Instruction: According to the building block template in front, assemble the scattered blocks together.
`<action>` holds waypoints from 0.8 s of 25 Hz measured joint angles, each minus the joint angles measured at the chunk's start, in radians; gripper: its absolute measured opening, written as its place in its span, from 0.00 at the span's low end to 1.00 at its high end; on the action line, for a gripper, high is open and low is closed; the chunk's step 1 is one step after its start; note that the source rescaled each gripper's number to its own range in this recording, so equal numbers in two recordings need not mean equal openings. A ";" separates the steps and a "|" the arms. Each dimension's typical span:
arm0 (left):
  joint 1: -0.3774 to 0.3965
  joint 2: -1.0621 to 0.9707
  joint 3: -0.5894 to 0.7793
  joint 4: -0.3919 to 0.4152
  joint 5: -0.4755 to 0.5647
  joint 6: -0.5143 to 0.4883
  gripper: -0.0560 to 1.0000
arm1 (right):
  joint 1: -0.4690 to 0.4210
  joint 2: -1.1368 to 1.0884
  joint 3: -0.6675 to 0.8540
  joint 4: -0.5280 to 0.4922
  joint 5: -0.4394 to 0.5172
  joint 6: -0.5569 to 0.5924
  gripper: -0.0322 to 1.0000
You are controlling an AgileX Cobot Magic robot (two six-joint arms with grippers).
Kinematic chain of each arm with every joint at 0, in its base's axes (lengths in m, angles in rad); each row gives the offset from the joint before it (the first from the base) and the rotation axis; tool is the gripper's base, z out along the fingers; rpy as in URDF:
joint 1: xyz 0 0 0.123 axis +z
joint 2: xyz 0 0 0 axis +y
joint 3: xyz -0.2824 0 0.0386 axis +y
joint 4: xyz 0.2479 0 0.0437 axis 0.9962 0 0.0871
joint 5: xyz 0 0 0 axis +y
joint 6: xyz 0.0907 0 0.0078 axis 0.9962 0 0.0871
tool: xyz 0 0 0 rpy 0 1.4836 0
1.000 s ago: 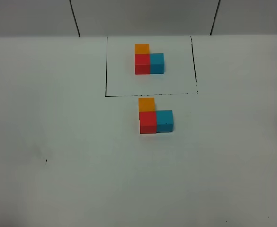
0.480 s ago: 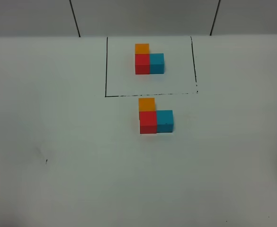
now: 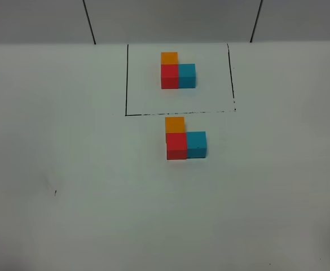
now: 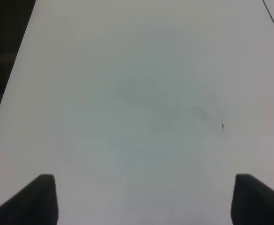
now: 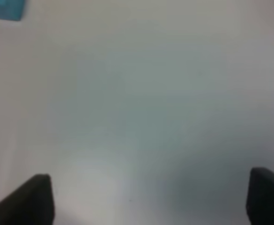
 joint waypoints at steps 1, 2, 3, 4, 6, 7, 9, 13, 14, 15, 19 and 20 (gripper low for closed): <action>0.000 0.000 0.000 0.000 0.000 0.000 0.74 | 0.010 -0.032 0.011 0.001 0.005 0.004 0.92; 0.000 0.000 0.000 0.000 0.000 0.000 0.74 | 0.021 -0.065 0.019 0.001 0.012 0.014 0.95; 0.000 0.000 0.000 0.000 0.000 0.000 0.74 | 0.033 -0.090 0.024 0.001 0.020 0.025 0.97; 0.000 0.000 0.000 0.000 0.000 0.000 0.74 | 0.044 -0.121 0.025 0.001 0.031 0.039 0.98; 0.000 0.000 0.000 0.000 0.000 0.000 0.74 | 0.061 -0.179 0.026 -0.003 0.049 0.064 0.99; 0.000 0.000 0.000 0.000 0.000 0.000 0.74 | 0.069 -0.203 0.027 -0.005 0.061 0.071 0.99; 0.000 0.000 0.000 0.000 0.000 0.000 0.74 | 0.078 -0.261 0.028 -0.012 0.085 0.090 1.00; 0.000 0.000 0.000 0.000 0.000 0.000 0.74 | 0.079 -0.383 0.052 -0.019 0.106 0.113 1.00; 0.000 0.000 0.000 0.000 0.000 0.000 0.74 | 0.079 -0.410 0.061 -0.019 0.107 0.116 1.00; 0.000 0.000 0.000 0.000 0.000 0.000 0.74 | 0.079 -0.439 0.073 -0.019 0.107 0.117 1.00; 0.000 0.000 0.000 0.000 0.000 0.000 0.74 | 0.081 -0.532 0.122 -0.047 0.105 0.129 1.00; 0.000 0.000 0.000 0.000 0.000 0.000 0.74 | 0.081 -0.554 0.125 -0.055 0.101 0.134 1.00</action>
